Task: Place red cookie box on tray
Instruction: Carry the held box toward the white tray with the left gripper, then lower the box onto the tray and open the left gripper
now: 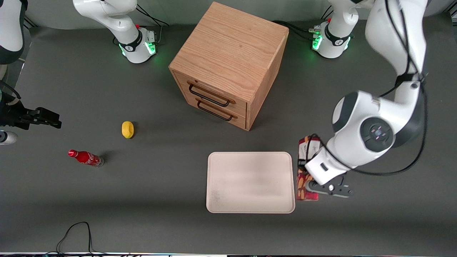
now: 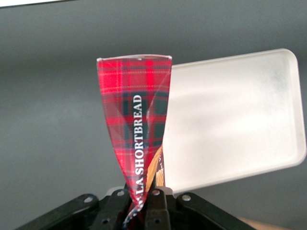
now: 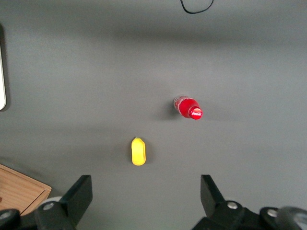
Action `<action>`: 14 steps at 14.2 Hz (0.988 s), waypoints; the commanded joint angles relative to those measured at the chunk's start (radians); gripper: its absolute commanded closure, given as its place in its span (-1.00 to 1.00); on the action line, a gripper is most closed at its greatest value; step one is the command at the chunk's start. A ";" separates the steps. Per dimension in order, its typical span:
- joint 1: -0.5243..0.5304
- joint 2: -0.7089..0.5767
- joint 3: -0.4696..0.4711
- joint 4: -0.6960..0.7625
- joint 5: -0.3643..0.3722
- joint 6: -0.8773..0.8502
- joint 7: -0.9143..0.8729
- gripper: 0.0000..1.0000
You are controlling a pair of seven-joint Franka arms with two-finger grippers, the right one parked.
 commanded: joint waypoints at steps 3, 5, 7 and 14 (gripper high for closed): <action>-0.030 0.081 0.001 -0.056 0.029 0.192 -0.142 1.00; -0.040 0.119 0.001 -0.057 0.106 0.215 -0.201 1.00; -0.049 0.147 0.001 -0.062 0.137 0.220 -0.287 1.00; -0.057 0.184 0.001 -0.086 0.160 0.290 -0.351 0.66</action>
